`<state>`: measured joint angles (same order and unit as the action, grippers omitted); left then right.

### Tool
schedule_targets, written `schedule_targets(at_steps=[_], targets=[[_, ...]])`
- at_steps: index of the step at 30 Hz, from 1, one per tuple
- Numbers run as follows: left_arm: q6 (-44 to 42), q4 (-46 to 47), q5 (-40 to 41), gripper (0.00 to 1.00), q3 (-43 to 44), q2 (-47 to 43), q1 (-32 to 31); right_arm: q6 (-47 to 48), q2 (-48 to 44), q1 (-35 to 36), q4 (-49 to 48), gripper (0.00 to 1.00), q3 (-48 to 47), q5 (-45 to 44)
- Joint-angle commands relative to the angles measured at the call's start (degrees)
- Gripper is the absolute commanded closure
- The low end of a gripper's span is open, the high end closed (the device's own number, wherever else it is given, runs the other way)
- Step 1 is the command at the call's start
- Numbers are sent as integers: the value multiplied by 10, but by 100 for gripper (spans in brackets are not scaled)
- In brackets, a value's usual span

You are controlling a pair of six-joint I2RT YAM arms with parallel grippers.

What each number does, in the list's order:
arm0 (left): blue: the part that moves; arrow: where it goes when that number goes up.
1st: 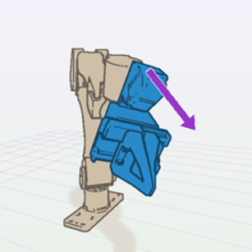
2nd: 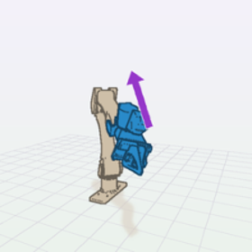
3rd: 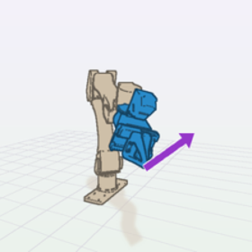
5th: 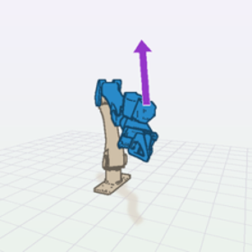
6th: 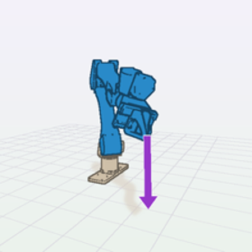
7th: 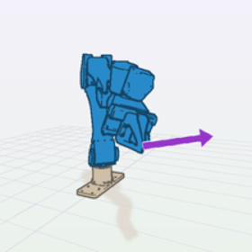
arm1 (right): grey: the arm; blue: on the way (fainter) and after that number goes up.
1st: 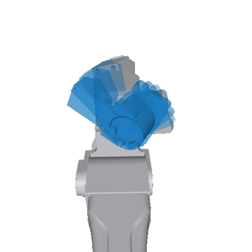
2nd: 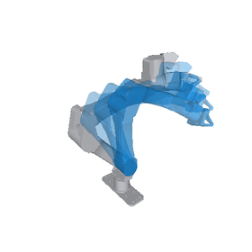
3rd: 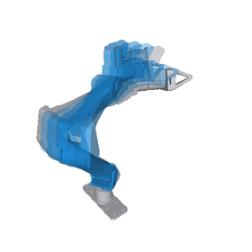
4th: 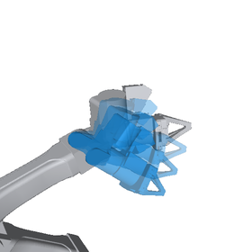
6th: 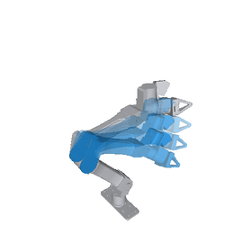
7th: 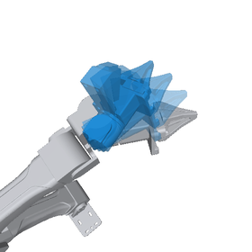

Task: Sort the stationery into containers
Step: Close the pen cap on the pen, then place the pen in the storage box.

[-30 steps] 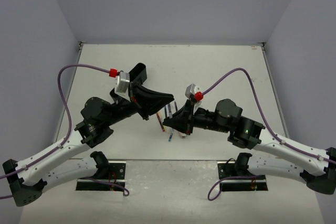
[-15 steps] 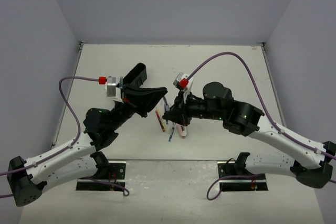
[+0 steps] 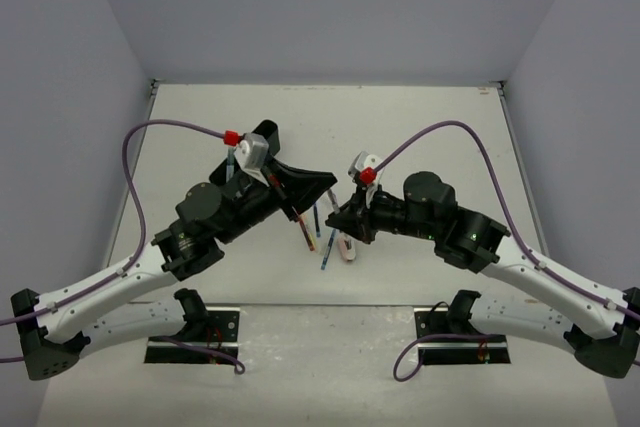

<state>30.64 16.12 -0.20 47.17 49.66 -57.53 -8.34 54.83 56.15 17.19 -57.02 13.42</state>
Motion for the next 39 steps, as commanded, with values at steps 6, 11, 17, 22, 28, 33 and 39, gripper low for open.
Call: schedule_targets(at_steps=[6,11,17,22,28,33,39], targets=[[3,-209,-73,100,75,38,-16,32,-32,-18,-138,100,24,-78],[5,-226,-18,100,89,44,-15,25,-28,-17,-142,91,36,-87],[17,-228,122,100,100,39,-15,13,-24,-18,-156,61,61,-99],[15,-251,241,100,122,47,-14,8,-24,-20,-159,49,79,-111],[-6,-318,427,100,183,109,52,5,-65,-25,-167,45,123,-157],[-47,-303,485,100,219,184,192,-8,-91,-26,-168,43,145,-208],[-199,-177,586,100,211,271,265,-23,-109,-26,-204,43,175,-231]])
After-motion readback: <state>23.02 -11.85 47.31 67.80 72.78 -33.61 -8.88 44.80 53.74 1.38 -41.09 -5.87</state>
